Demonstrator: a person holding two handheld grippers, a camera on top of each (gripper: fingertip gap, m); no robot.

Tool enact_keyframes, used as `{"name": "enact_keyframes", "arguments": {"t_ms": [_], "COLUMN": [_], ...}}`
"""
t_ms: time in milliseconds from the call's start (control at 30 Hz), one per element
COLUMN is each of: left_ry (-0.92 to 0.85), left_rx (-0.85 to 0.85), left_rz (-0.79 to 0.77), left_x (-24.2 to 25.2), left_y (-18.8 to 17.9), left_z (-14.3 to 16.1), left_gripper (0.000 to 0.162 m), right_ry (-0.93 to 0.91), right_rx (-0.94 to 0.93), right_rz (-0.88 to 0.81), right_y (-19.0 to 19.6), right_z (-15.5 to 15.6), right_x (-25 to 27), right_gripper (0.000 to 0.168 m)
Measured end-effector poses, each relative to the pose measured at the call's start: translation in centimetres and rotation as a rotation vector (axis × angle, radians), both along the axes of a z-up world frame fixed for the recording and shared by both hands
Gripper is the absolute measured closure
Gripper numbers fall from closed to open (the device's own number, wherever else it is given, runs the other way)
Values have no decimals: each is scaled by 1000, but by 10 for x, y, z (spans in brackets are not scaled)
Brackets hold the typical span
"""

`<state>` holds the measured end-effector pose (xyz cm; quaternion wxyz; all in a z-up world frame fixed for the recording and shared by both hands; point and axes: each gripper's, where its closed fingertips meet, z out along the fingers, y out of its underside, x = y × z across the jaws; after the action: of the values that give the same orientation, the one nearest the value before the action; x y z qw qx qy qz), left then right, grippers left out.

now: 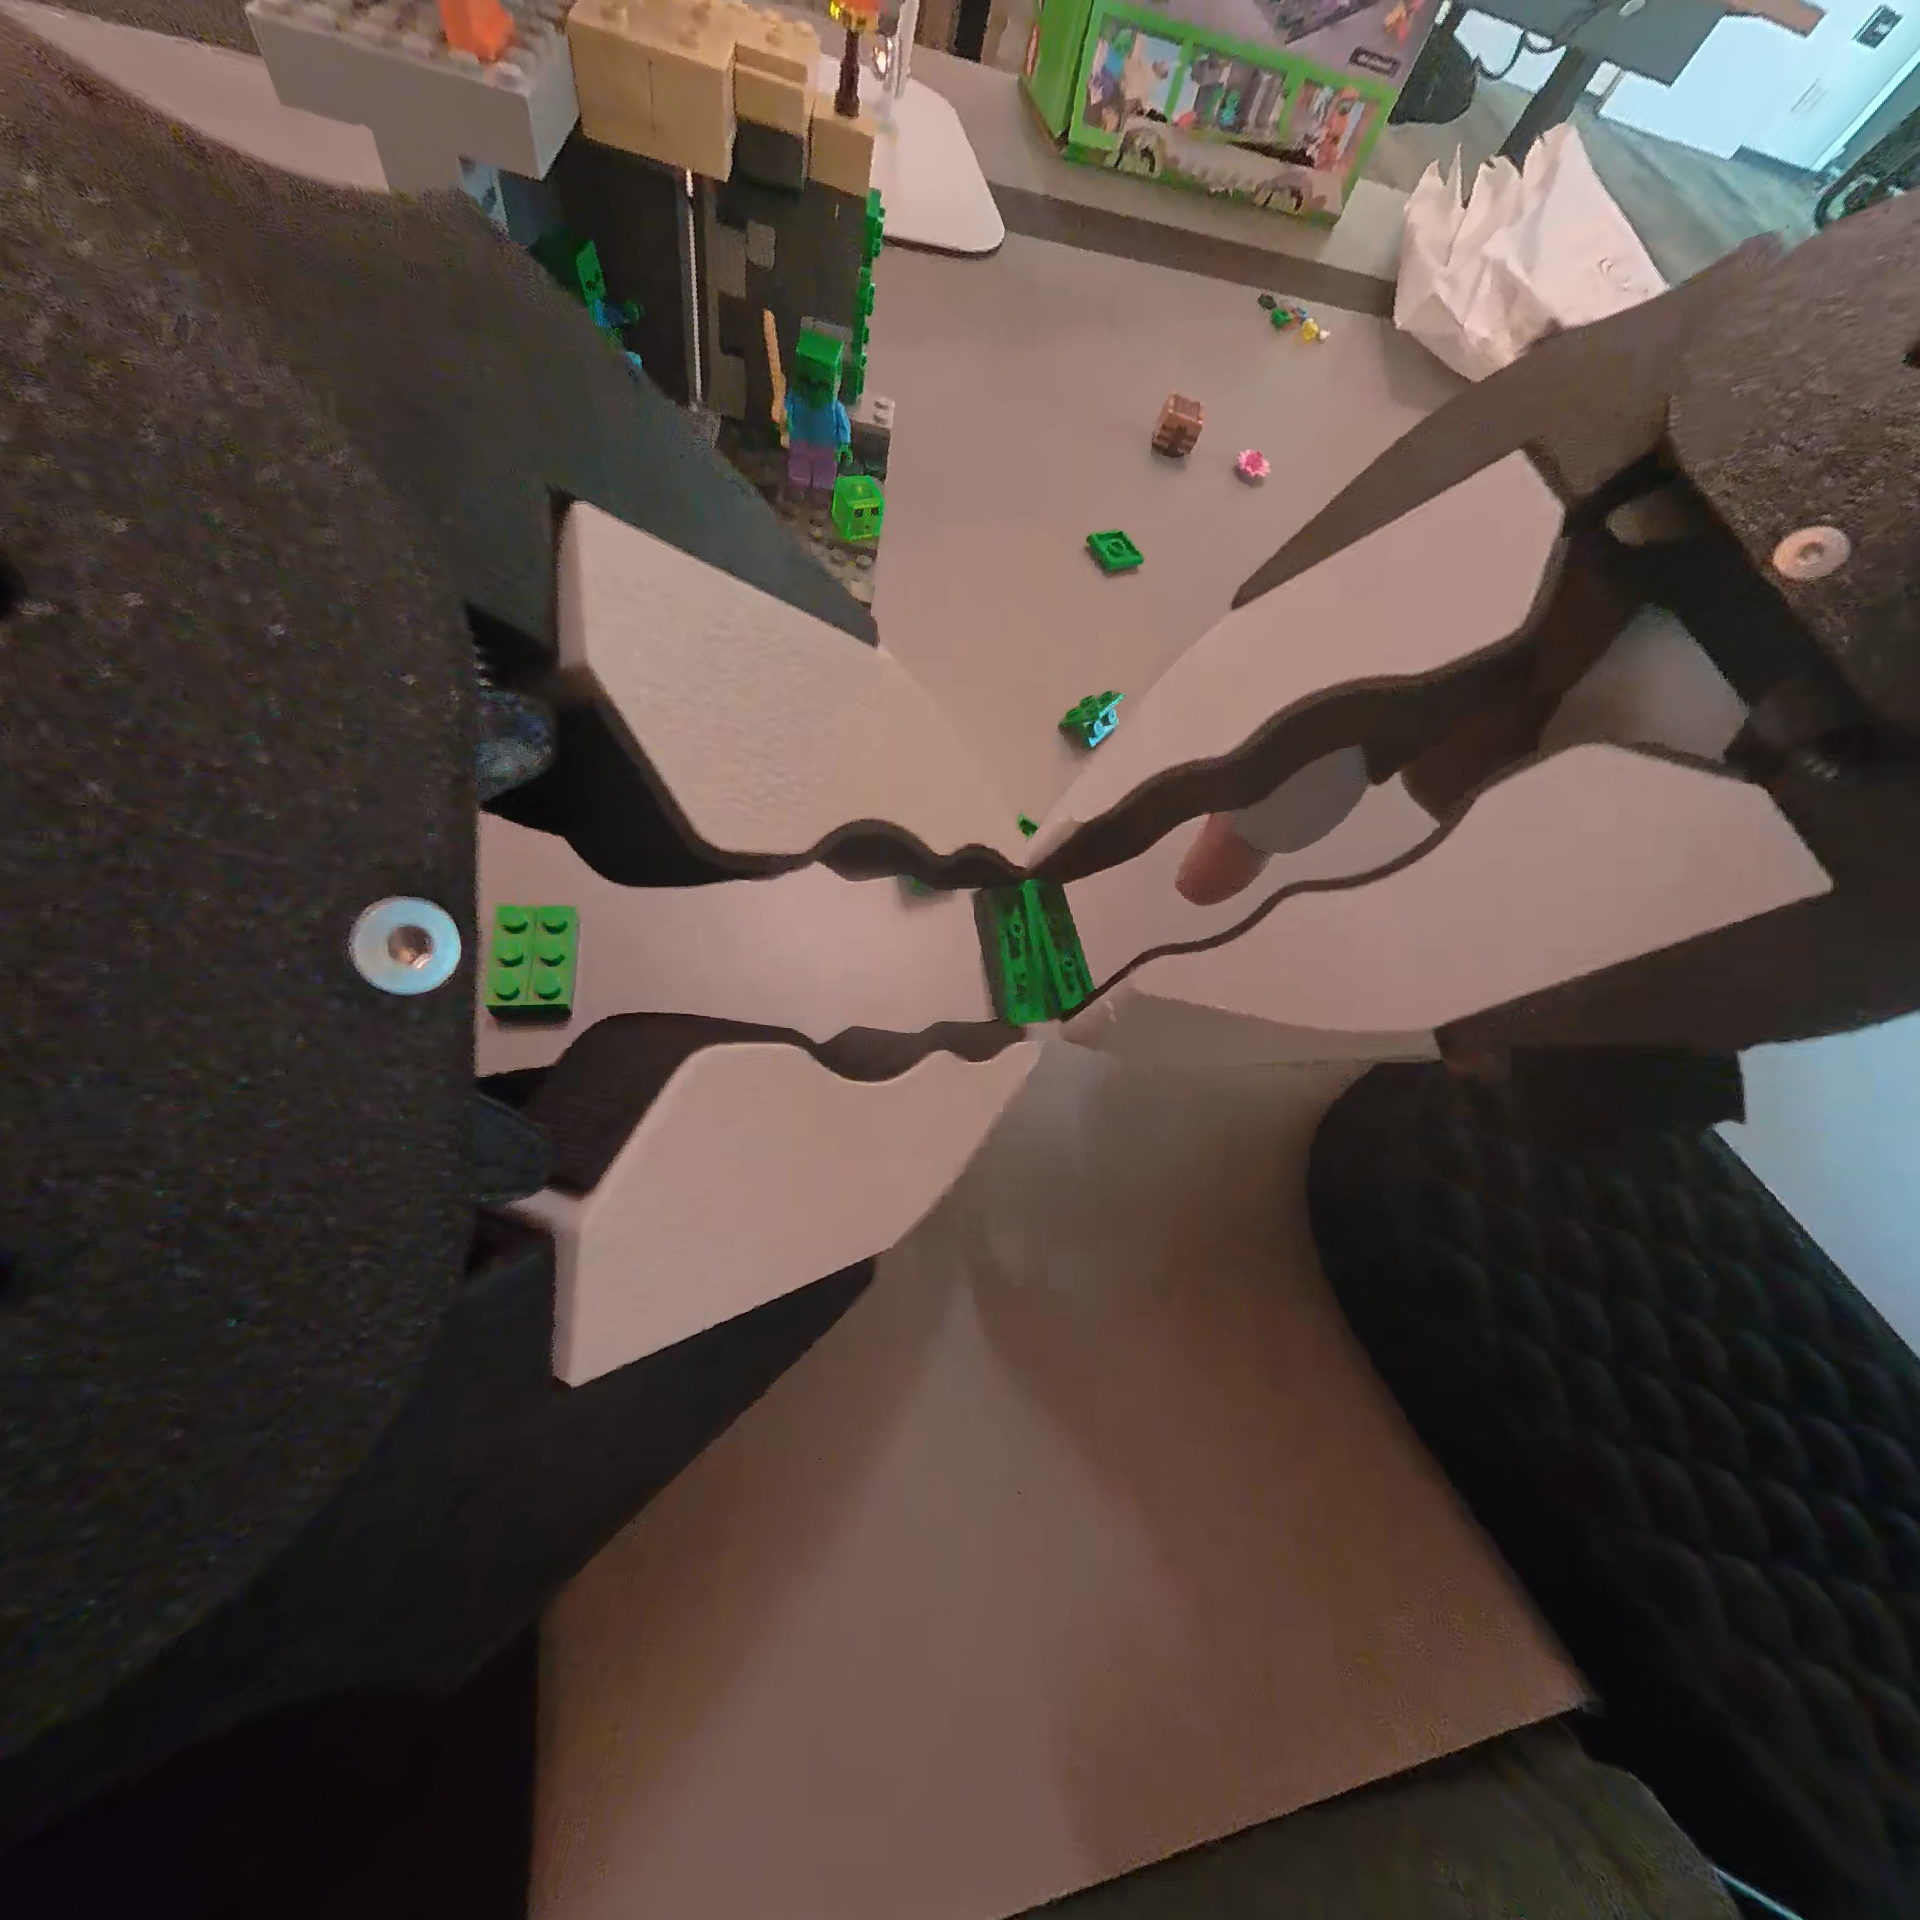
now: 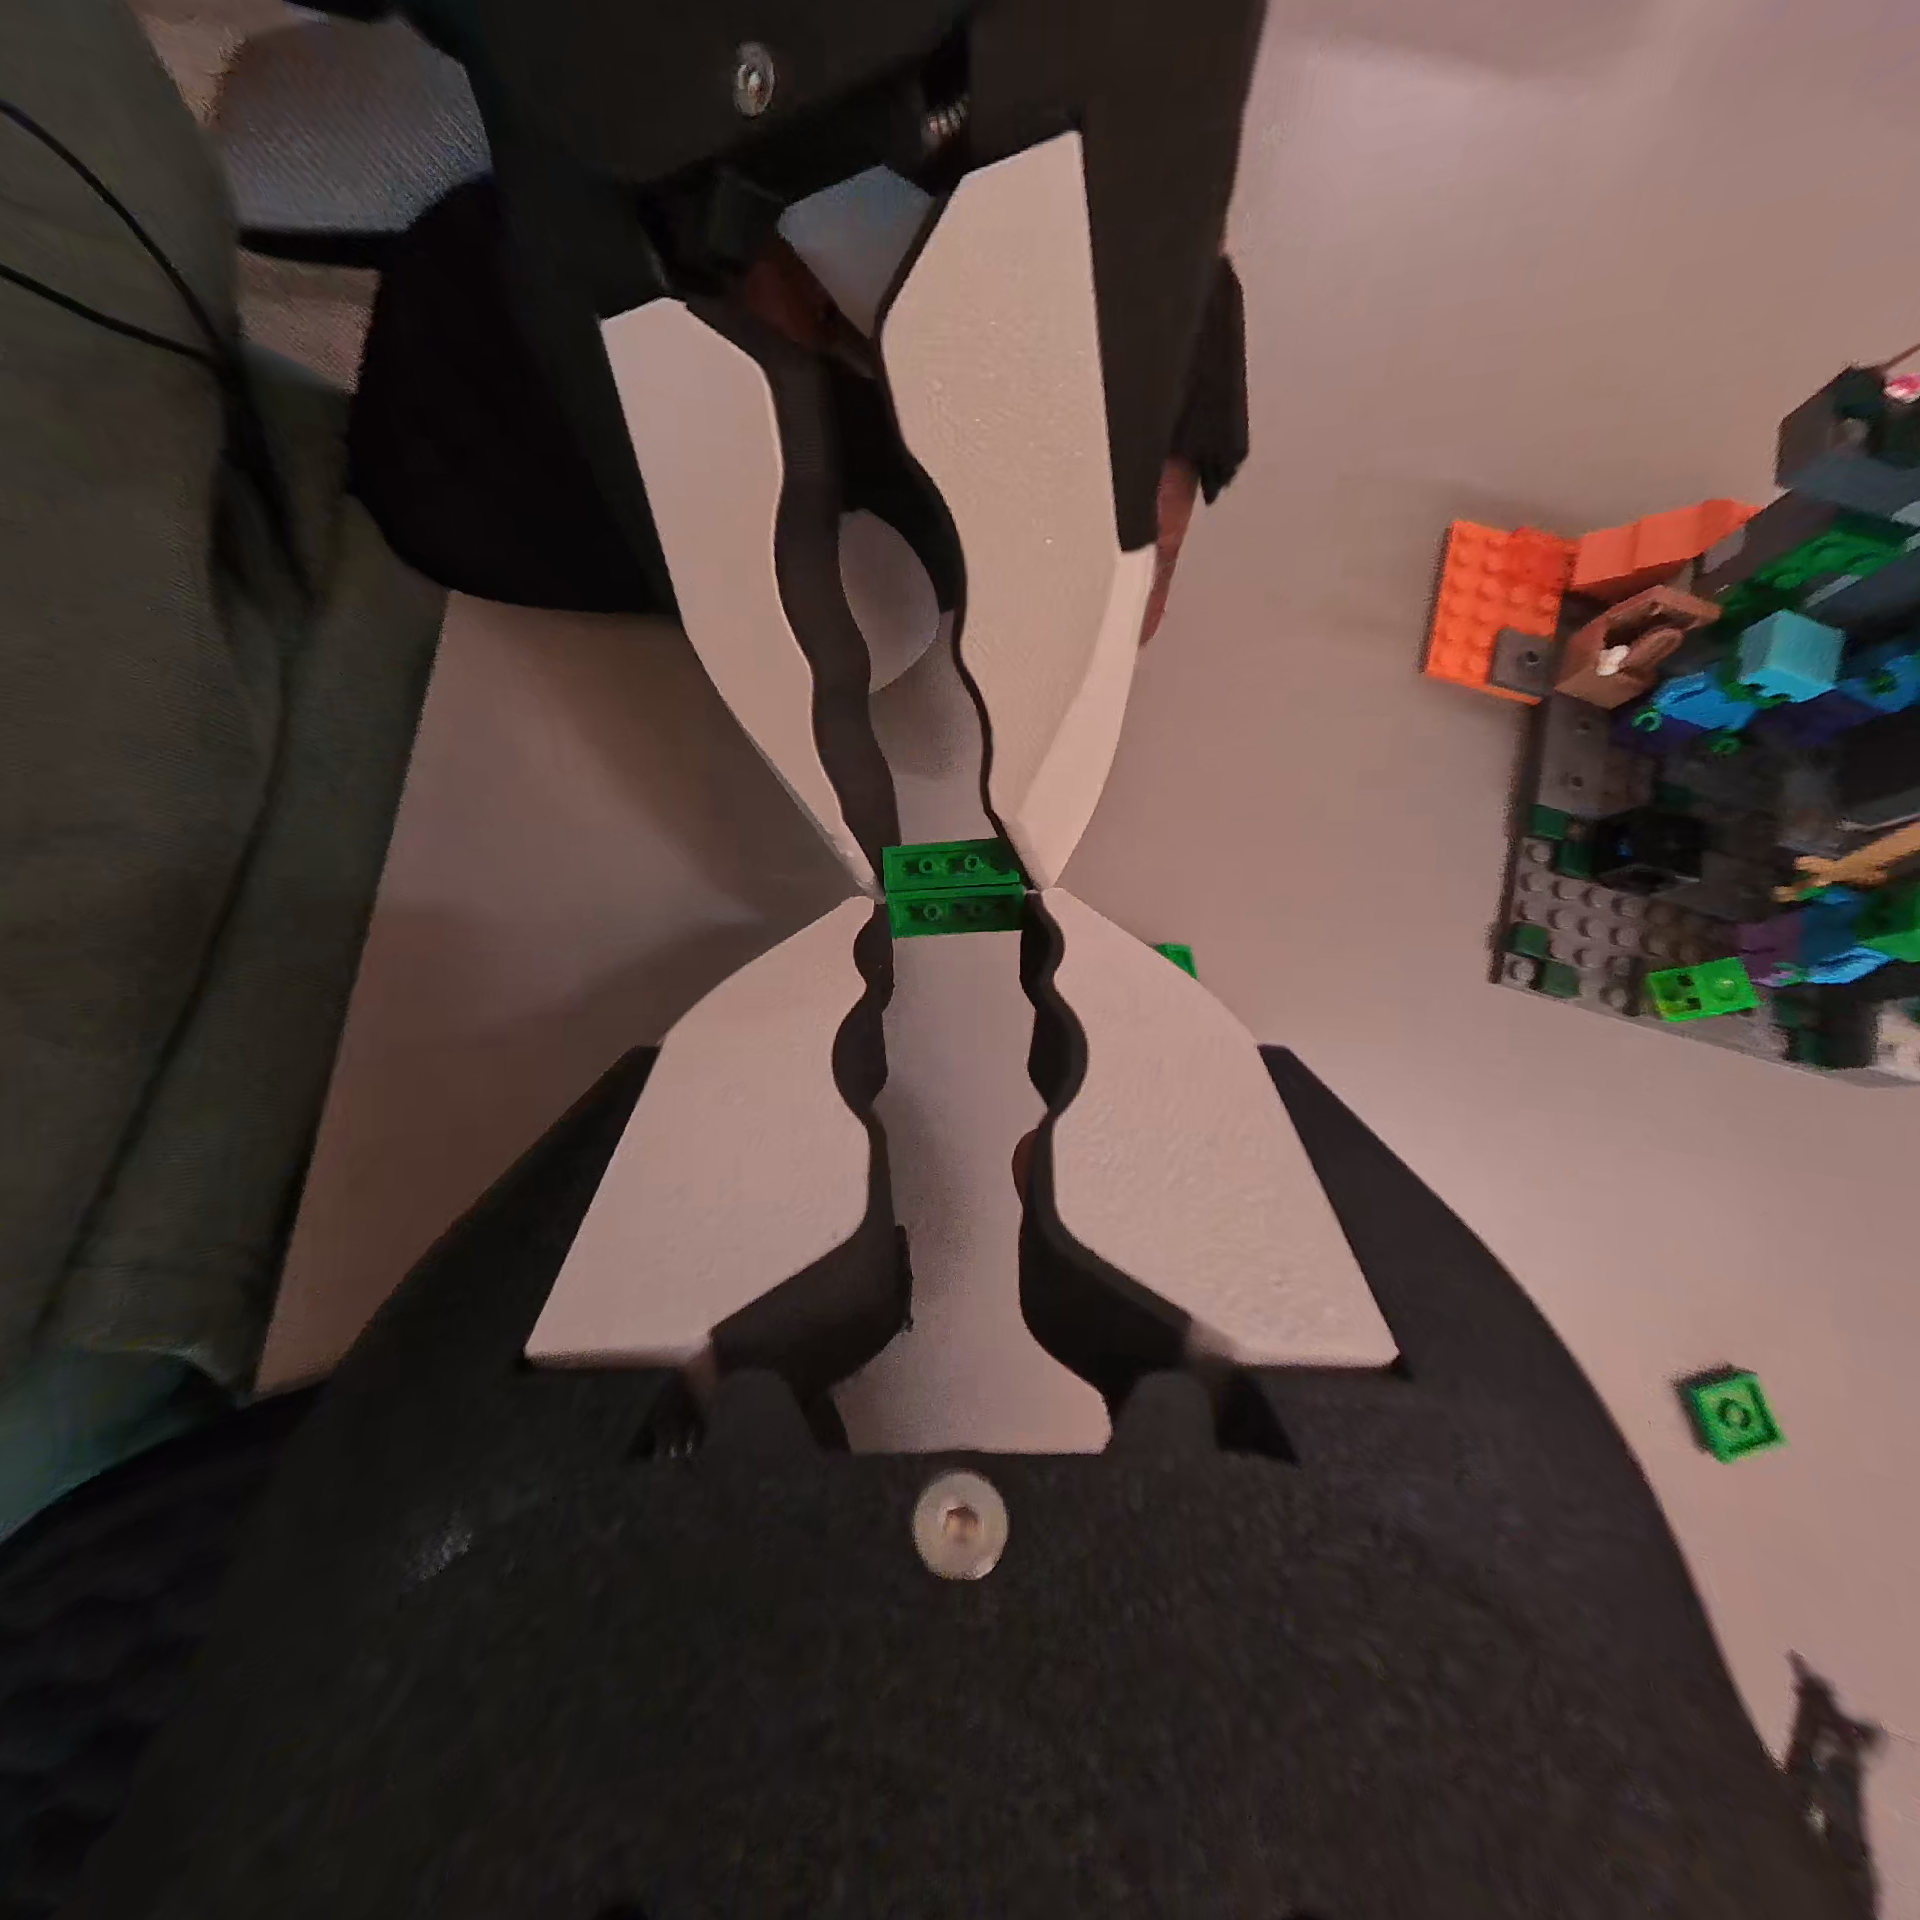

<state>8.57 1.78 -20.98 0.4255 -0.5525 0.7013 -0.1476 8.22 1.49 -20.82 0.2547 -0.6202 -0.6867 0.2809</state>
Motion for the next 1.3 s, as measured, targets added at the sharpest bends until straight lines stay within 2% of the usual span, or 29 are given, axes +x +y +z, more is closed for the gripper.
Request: {"name": "enact_keyframes", "arguments": {"t_ms": [67, 200, 333, 467, 533, 700, 833, 900, 1067, 1300], "left_ry": [20, 7, -34, -120, -152, -237, -263, -262, -268, -272], "left_rx": [66, 65, 67, -19, -64, -161, -186, -179, -183, -182], "left_rz": [4, -1, -5, 33, 71, 183, 219, 227, 233, 225], "left_x": [0, 1, 1, -1, -4, -11, -13, -14, -14, -11], "left_y": [2, 1, 1, 4, 10, 30, 39, 40, 41, 39], "left_z": [-2, -1, 7, 13, 13, 10, 7, 6, 4, 4], "left_gripper": [137, 137, 137, 137, 137, 137, 137, 137, 137, 137], "right_ry": [25, 75, 200, 361, 342, 98, -34, -50, -42, 31], "right_rx": [-88, -208, -430, -572, -477, -95, 112, 173, 255, 246], "right_rz": [-5, -5, -26, -115, -201, -406, -460, -471, -452, -432], "right_y": [0, -2, -2, 12, 28, 80, 102, 107, 104, 89], "right_z": [2, 6, 22, 37, 27, -13, -26, -26, -23, -8], "right_x": [1, 2, 6, 16, 27, 75, 98, 98, 92, 85], "right_gripper": [144, 144, 144, 144, 144, 144, 143, 131, 116, 113]}}
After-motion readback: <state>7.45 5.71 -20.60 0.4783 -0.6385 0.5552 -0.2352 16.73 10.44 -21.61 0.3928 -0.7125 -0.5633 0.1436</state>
